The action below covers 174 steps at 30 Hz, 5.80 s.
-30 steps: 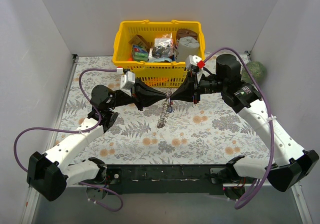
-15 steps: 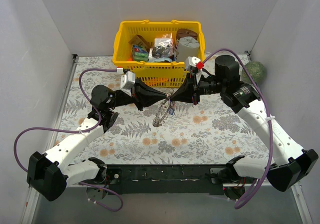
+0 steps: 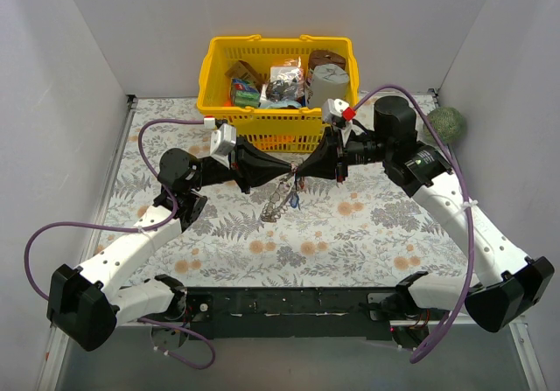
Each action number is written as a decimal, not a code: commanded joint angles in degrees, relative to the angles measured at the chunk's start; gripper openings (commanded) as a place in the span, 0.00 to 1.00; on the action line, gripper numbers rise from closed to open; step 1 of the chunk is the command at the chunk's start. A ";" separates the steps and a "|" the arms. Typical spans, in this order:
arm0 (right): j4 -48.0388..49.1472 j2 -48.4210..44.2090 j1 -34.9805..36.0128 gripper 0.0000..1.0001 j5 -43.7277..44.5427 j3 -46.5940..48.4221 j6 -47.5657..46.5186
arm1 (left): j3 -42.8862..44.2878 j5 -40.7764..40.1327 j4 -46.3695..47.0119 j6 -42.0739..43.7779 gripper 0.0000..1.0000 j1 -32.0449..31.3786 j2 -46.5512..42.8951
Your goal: Put the keys on the keyring
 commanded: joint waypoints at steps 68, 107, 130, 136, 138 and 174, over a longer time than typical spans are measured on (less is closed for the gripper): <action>13.34 -12.36 -11.68 0.95 10.89 -15.43 4.64 | 3.87 -1.89 -18.05 12.33 0.00 -0.38 8.18; 12.82 -13.68 -14.15 0.95 10.01 -18.86 4.99 | -12.30 -6.20 4.20 2.49 0.00 -7.50 30.87; 13.17 -13.24 -14.23 0.95 9.22 -18.42 5.16 | -9.31 -8.48 -1.70 4.42 0.55 -7.50 29.11; 13.34 -12.89 -14.24 0.95 8.61 -18.25 5.52 | -10.37 -11.29 -1.69 4.33 0.91 -7.50 27.18; 13.34 -12.89 -14.23 0.96 8.78 -18.25 5.60 | -10.46 -11.73 -1.87 4.34 0.98 -7.50 26.91; 12.64 -13.59 -14.23 0.95 8.87 -19.91 5.60 | -26.19 -20.00 -3.87 -14.29 0.98 9.09 3.72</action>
